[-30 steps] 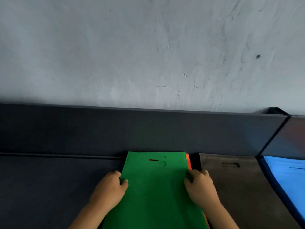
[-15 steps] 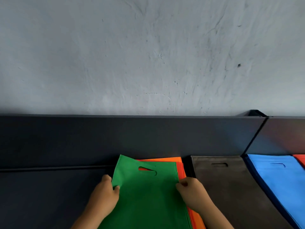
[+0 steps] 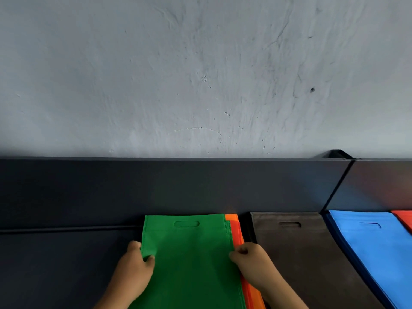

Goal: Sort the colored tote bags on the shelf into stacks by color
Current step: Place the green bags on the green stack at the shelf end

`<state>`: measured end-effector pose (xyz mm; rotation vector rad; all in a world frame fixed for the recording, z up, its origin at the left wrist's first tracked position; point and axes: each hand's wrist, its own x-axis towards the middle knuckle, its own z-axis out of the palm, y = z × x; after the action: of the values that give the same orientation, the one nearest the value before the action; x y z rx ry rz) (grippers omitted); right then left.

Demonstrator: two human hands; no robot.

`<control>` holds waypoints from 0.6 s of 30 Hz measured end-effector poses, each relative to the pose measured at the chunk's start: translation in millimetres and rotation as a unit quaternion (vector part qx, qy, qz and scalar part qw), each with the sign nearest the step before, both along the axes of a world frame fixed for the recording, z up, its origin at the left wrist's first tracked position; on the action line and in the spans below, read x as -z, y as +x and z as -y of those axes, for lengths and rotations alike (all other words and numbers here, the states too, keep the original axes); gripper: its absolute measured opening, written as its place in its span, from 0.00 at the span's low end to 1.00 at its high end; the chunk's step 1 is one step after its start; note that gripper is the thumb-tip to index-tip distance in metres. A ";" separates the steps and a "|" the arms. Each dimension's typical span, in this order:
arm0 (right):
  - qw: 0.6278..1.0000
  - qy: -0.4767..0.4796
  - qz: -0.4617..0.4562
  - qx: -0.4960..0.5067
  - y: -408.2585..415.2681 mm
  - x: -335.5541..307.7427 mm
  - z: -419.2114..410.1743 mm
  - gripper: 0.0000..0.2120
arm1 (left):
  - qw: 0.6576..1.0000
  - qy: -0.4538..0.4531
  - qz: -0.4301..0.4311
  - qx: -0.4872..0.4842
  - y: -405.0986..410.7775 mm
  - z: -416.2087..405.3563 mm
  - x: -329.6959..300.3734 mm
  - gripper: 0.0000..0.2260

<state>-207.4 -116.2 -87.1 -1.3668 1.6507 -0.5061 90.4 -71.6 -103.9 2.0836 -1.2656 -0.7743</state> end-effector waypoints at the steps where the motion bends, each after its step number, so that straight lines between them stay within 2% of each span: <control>1: 1.000 -0.001 0.012 0.002 -0.3 -0.3 -0.5 0.10 | 1.000 -0.001 -0.001 0.000 0.1 -0.8 0.1 0.12; 4: 0.999 -0.016 0.044 0.024 3.3 -7.8 -4.8 0.03 | 1.000 -0.004 -0.004 -0.003 0.1 -3.3 -0.1 0.10; 7: 0.994 0.001 0.097 0.050 4.0 -8.6 -4.5 0.07 | 1.000 -0.006 -0.002 -0.005 -1.6 -5.9 -0.1 0.09; 9: 0.991 0.028 0.124 0.047 3.7 -7.4 -3.8 0.06 | 1.000 -0.007 0.000 -0.009 -2.6 -7.2 -0.5 0.09; 12: 0.991 0.052 0.125 0.021 2.3 -3.8 -3.5 0.11 | 1.000 -0.013 0.000 -0.012 -3.4 -7.8 0.6 0.10; 18: 0.993 0.029 0.095 0.061 2.4 4.0 -0.9 0.15 | 1.000 -0.021 -0.007 -0.021 -5.7 -11.5 -0.6 0.10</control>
<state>-205.1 -115.3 -91.1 -1.1433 1.5856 -0.6360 84.6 -60.1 -103.3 2.0611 -1.2165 -0.7373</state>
